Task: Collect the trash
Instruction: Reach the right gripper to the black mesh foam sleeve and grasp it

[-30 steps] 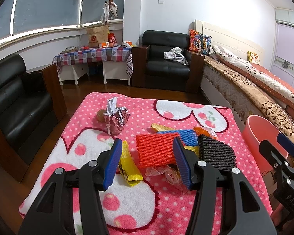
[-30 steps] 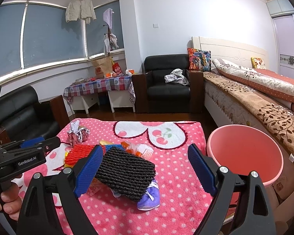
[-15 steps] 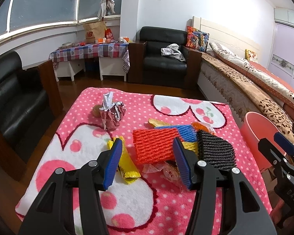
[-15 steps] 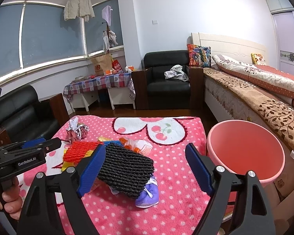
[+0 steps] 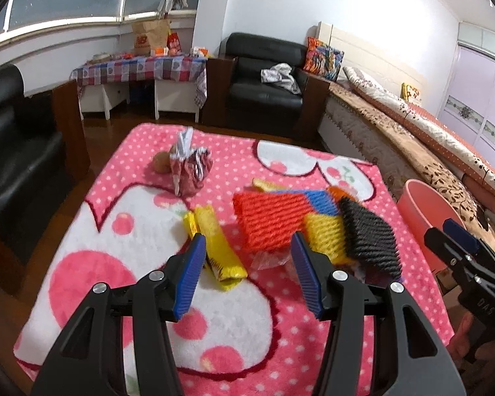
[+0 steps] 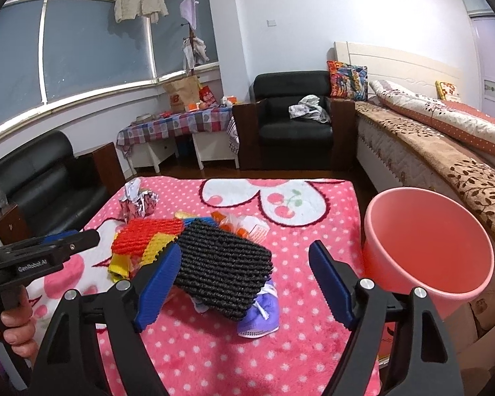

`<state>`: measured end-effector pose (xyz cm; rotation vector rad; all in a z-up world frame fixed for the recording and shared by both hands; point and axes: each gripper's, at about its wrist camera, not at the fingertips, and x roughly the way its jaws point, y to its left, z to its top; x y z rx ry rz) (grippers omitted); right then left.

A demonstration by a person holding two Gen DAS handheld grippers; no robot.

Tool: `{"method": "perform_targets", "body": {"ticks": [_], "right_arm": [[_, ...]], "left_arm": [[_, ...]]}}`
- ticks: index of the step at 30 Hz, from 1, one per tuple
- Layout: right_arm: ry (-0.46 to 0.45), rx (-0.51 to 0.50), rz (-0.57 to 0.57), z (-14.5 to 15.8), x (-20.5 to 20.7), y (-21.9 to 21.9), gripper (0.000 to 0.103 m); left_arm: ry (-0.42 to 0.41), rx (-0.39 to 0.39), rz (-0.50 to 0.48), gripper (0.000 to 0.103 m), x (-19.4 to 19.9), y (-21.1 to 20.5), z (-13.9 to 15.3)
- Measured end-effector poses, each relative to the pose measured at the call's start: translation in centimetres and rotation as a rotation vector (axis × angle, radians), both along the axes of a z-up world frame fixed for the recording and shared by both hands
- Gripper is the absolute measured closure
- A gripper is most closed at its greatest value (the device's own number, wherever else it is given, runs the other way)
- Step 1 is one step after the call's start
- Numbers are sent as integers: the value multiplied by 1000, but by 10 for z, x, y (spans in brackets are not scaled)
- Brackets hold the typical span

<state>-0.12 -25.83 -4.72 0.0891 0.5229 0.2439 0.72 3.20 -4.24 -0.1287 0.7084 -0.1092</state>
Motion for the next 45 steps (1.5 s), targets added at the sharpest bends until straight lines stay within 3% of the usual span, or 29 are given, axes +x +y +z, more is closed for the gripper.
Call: {"method": "perform_targets", "body": {"ticks": [14, 16, 20, 22, 24, 33, 40, 45], "right_arm": [[46, -8, 11, -13, 13, 2, 25], [55, -2, 11, -15, 15, 1, 25], [78, 15, 16, -18, 19, -2, 25], [87, 21, 22, -19, 21, -2, 25], [87, 29, 36, -20, 21, -1, 25], [89, 45, 189, -18, 17, 18, 25], [102, -81, 243, -21, 25, 49, 25], [156, -64, 246, -27, 34, 47, 37]], "left_arm": [[46, -13, -41, 49, 34, -10, -19], [53, -19, -44, 65, 38, -10, -21], [65, -35, -51, 79, 41, -8, -24], [62, -43, -51, 93, 40, -6, -23], [50, -59, -52, 97, 37, -3, -19], [-36, -87, -68, 99, 24, -4, 9], [-75, -89, -87, 99, 17, -6, 25], [-86, -87, -88, 99, 14, -4, 28]]}}
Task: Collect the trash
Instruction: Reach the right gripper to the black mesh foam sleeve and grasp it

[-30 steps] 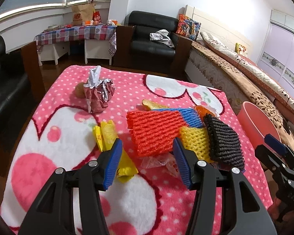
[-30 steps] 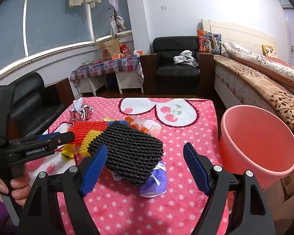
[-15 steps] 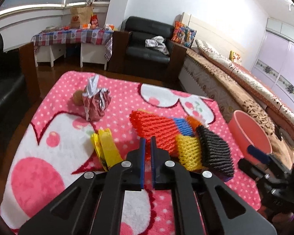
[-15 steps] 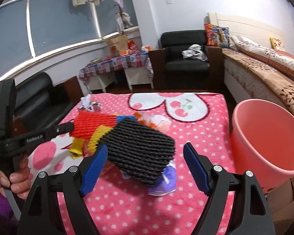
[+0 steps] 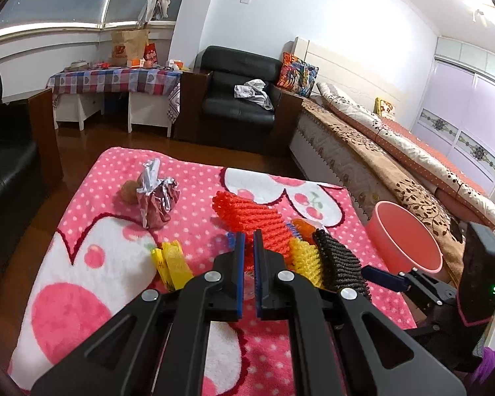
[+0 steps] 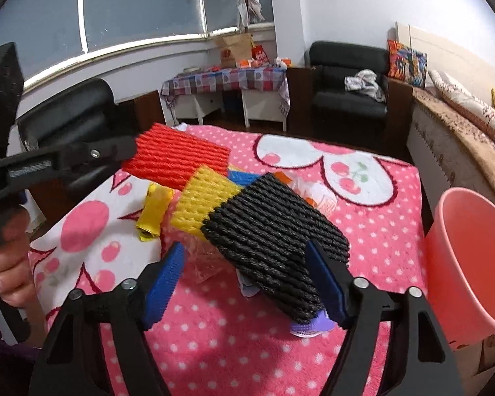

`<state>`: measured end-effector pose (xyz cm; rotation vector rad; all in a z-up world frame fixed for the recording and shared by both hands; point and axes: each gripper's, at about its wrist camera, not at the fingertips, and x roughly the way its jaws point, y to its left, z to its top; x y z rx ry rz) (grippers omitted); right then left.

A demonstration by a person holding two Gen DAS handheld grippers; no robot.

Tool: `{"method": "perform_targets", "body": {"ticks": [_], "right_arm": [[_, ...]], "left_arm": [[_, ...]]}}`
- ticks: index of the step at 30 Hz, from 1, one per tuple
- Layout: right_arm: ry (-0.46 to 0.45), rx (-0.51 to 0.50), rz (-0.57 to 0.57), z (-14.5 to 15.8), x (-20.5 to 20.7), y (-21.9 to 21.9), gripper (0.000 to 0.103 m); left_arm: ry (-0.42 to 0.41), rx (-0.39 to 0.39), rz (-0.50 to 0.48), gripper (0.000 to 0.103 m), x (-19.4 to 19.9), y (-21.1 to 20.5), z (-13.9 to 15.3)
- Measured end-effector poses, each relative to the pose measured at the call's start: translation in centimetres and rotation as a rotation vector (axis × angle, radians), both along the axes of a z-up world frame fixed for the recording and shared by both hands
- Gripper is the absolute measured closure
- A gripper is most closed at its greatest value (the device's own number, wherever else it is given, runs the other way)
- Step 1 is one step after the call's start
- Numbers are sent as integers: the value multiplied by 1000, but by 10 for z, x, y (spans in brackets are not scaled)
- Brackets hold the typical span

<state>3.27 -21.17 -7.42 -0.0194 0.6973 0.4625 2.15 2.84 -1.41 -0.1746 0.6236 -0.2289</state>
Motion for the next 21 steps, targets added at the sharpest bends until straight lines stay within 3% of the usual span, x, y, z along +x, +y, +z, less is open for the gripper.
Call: {"method": "perform_targets", "body": {"ticks": [4, 6, 8, 13, 14, 16, 17, 18, 21], "right_arm": [[57, 48, 11, -4, 5, -9, 59], [81, 75, 13, -5, 6, -13, 84], [103, 79, 5, -9, 10, -16, 101], [104, 120, -15, -5, 7, -29, 103], [101, 129, -18, -3, 6, -31, 103], [105, 158, -31, 0, 5, -40, 84], [112, 171, -39, 1, 5, -45, 54], [116, 190, -51, 1, 5, -50, 36], [115, 213, -34, 4, 2, -51, 35]], "left_arm": [[-2, 1, -2, 99, -1, 0, 0], [-4, 4, -3, 99, -1, -1, 1], [-4, 12, -4, 99, -1, -3, 2], [-25, 35, -4, 99, -5, -7, 8], [-29, 37, -2, 99, -5, -6, 10], [-28, 32, -2, 99, -6, -3, 10], [-27, 29, 2, 99, -6, -2, 10], [-27, 27, 7, 99, -7, 0, 8], [-13, 42, 6, 99, -7, 1, 4]]}}
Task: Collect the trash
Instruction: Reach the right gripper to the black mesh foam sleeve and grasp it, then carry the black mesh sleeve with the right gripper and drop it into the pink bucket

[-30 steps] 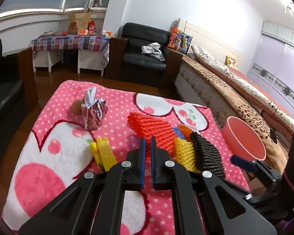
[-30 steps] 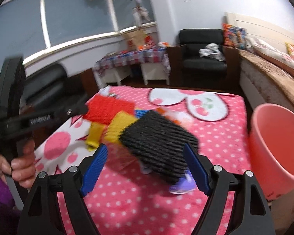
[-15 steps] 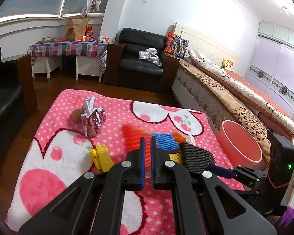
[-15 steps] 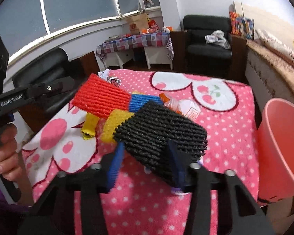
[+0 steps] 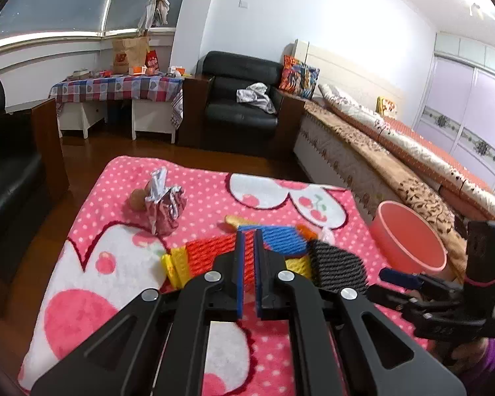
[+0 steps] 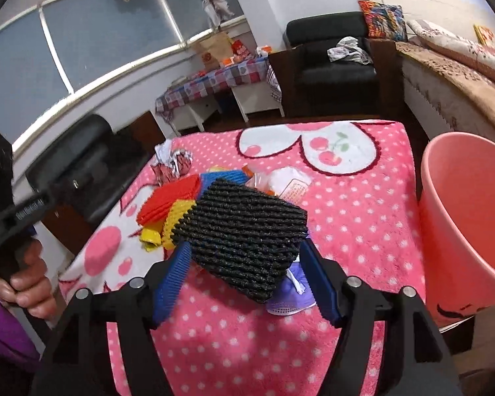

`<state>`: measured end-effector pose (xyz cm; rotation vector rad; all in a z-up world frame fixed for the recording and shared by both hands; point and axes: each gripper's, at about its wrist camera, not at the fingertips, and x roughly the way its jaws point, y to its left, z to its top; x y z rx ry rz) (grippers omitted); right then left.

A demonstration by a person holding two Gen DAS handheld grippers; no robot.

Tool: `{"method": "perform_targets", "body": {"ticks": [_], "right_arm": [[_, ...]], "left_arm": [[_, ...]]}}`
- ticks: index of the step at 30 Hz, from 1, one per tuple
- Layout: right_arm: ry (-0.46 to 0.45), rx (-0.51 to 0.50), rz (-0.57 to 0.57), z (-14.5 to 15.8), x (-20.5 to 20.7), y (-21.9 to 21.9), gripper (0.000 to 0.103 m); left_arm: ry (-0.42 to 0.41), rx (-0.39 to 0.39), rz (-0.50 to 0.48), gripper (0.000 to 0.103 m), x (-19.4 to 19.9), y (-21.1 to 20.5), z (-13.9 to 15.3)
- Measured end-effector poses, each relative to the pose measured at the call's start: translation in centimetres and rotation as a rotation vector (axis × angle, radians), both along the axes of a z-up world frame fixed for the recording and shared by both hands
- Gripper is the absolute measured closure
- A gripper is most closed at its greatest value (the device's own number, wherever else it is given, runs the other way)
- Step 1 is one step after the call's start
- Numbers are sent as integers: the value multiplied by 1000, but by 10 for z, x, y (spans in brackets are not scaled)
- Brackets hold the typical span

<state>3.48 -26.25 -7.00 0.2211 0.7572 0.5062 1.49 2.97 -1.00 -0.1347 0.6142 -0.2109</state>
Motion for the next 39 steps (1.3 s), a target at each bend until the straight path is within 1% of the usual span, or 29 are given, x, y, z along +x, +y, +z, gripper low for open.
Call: {"method": "perform_targets", "body": {"ticks": [2, 4, 7, 8, 9, 10, 11, 12, 13, 14, 17, 19, 21, 23, 25, 29, 33, 37, 38, 39], "right_arm": [[-15, -36, 40, 1, -3, 10, 35], [-50, -123, 85, 1, -5, 28, 35], [-103, -263, 99, -4, -4, 49, 35], [-105, -292, 101, -5, -2, 53, 35], [-93, -309, 108, -8, 1, 56, 39], [-79, -309, 113, -10, 4, 57, 47], [-62, -301, 115, -12, 6, 55, 66], [-53, -290, 114, -13, 7, 53, 77], [-45, -273, 107, -14, 8, 48, 81], [-41, -249, 96, -13, 8, 43, 91], [-28, -181, 77, -10, 9, 30, 92], [-9, -97, 67, -5, 9, 17, 92], [-4, -53, 56, -1, 8, 8, 92], [-2, -36, 55, 3, 8, 3, 92], [-5, -35, 55, 5, 9, 2, 92], [0, -15, 60, 7, 9, -1, 92], [1, 20, 57, 11, 6, -10, 92], [-24, 41, 43, 20, 3, -24, 92], [-27, 47, 39, 22, 2, -28, 92], [-32, 53, 32, 25, 2, -32, 92]], "left_arm": [[12, 5, 1, 99, 0, 2, -3], [25, 5, 3, 99, 0, 5, -7], [41, 4, 7, 99, 0, 7, -11], [50, 5, 4, 99, 0, 8, -13], [61, 6, -1, 99, 1, 8, -16], [69, 11, -2, 97, 2, 8, -18], [83, 20, -2, 93, 4, 8, -21], [90, 20, -4, 83, 5, 8, -22], [98, 16, -4, 77, 7, 9, -25], [104, 12, -6, 75, 8, 9, -27], [123, 9, -24, 71, 11, 7, -33], [143, -4, -51, 70, 13, 2, -34], [156, -39, -89, 70, 14, -4, -32], [164, -65, -109, 70, 15, -10, -30], [177, -49, -111, 70, 19, -18, -31], [242, -20, -99, 70, 30, -33, -46], [267, 34, -82, 70, 37, -47, -55], [272, 36, -82, 71, 41, -56, -56], [265, 35, -83, 73, 41, -58, -54], [254, 46, -89, 87, 41, -62, -51]]}}
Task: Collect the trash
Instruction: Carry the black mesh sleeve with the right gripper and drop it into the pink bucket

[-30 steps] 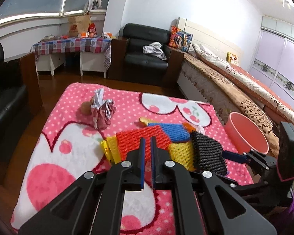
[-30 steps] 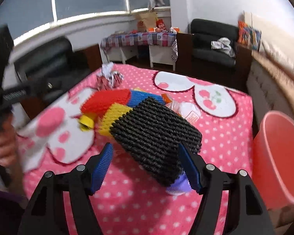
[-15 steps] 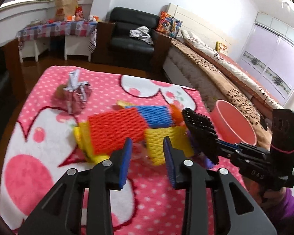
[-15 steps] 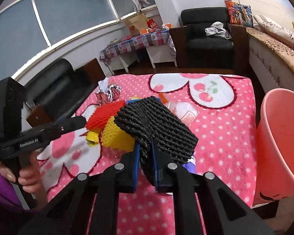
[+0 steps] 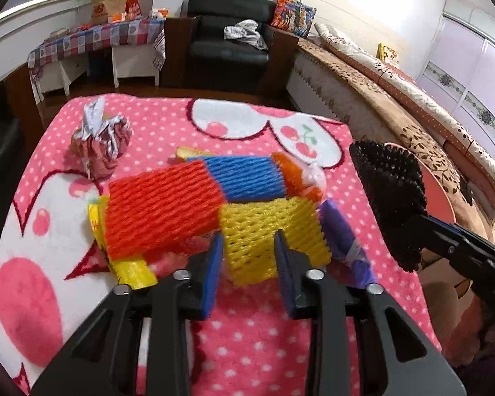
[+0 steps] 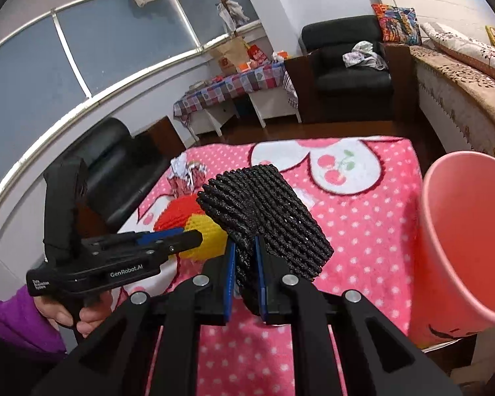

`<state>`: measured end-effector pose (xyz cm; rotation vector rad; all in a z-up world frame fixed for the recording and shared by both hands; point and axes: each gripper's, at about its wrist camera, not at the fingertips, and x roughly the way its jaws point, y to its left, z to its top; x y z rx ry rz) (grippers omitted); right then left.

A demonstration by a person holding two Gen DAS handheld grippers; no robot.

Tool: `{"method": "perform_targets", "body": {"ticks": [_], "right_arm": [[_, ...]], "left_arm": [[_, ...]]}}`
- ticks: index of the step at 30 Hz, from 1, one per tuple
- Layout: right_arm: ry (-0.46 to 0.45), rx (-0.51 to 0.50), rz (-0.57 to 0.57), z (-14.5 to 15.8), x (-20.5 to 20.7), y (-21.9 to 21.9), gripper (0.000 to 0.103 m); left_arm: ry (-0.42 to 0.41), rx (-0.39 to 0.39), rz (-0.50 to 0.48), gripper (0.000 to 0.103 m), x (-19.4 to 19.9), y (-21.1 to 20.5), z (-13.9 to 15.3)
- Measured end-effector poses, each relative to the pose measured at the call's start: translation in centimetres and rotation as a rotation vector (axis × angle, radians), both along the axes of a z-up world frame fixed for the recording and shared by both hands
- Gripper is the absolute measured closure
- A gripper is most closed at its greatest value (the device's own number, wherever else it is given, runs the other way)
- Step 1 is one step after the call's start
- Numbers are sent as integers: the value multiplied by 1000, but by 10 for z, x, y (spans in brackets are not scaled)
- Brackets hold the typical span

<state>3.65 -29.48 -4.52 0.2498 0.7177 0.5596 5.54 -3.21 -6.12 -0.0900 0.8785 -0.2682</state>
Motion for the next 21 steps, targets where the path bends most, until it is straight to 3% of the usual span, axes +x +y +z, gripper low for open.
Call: {"method": "perform_targets", "body": {"ticks": [1, 3, 12, 21], "right_arm": [[-4, 6, -6, 2, 0, -4, 92], [-12, 19, -19, 6, -1, -13, 92], [-48, 76, -95, 21, -9, -54, 92], [-66, 83, -244, 28, -18, -110, 92]], "left_arm": [[-6, 10, -5, 95, -1, -3, 2], [-27, 28, -8, 100, -3, -9, 8], [-134, 30, -21, 101, -8, -28, 51], [-215, 4, -135, 101, -1, -85, 81]]}}
